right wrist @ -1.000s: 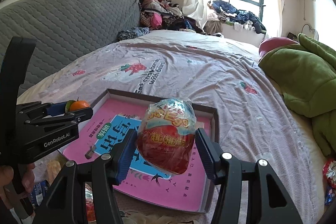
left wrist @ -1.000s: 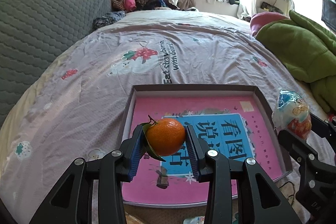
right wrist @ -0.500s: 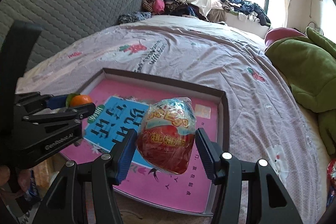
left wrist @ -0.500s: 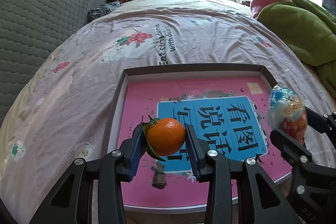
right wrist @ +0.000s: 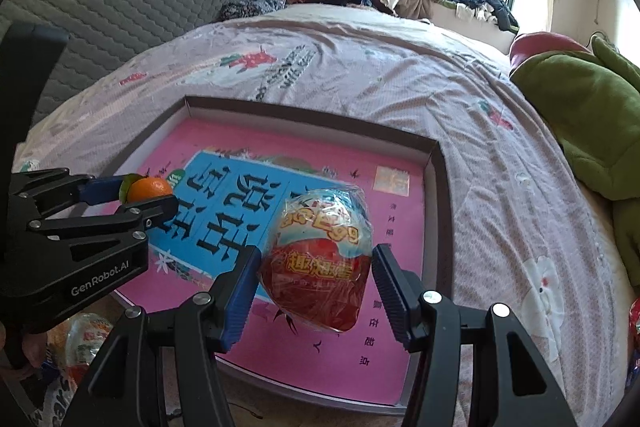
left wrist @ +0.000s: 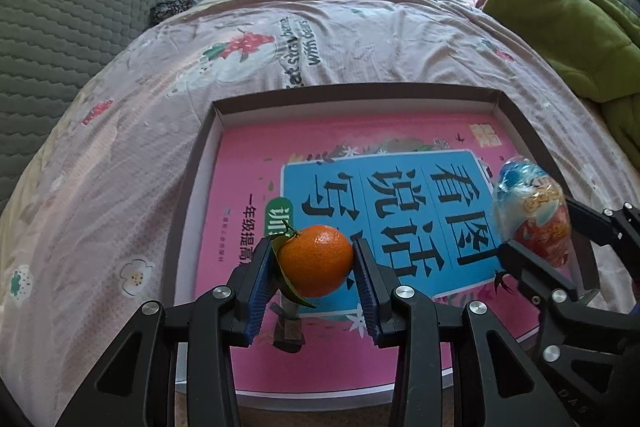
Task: Organize objects
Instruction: 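Lift and carry the orange with left tool while right tool carries the egg toy over the tray, then lower and release the orange onto the book while right tool releases the egg toy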
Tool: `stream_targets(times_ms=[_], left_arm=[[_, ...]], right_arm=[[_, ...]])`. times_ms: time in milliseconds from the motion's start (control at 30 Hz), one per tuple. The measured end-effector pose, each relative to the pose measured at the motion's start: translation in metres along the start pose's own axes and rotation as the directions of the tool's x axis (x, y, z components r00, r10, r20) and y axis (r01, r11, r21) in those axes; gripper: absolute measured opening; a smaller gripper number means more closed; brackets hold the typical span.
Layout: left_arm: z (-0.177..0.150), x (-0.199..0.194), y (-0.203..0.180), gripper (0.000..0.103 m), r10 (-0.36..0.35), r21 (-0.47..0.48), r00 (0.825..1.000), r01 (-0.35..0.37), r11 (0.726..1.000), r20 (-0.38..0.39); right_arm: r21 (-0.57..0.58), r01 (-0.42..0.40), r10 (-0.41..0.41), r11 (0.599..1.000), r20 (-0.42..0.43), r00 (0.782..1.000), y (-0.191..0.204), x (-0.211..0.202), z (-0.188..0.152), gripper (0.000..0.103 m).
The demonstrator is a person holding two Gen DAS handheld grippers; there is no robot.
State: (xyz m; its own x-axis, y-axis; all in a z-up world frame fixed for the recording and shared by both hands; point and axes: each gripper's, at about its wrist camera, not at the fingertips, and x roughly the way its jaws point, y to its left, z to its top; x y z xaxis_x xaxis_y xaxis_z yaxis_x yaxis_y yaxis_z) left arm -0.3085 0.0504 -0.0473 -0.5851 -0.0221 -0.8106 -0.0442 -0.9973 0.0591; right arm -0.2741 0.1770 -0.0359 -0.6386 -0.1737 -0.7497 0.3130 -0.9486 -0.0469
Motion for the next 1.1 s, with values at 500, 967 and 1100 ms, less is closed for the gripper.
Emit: stream_targets(times_ms=[500,967,1100], left_arm=[[-0.004,0.007,-0.001,0.041,-0.007,-0.009,1.000,0.007,1.000,-0.018],[0.002,-0.010,0.003,0.051,-0.040,-0.019,0.999,0.041,0.999,0.006],[0.001,-0.021,0.006,0.064,-0.042,-0.027,0.999,0.042,0.999,0.013]], right_arm=[[0.017,0.019,-0.018,1.000,-0.046,0.999,-0.002,0.013,-0.004,0.057],[0.022,-0.012,0.012,1.000,-0.022,1.000,-0.003,0.003,0.000,0.060],[0.017,-0.005,0.006,1.000,-0.002,1.000,-0.001,-0.006,0.002,0.061]])
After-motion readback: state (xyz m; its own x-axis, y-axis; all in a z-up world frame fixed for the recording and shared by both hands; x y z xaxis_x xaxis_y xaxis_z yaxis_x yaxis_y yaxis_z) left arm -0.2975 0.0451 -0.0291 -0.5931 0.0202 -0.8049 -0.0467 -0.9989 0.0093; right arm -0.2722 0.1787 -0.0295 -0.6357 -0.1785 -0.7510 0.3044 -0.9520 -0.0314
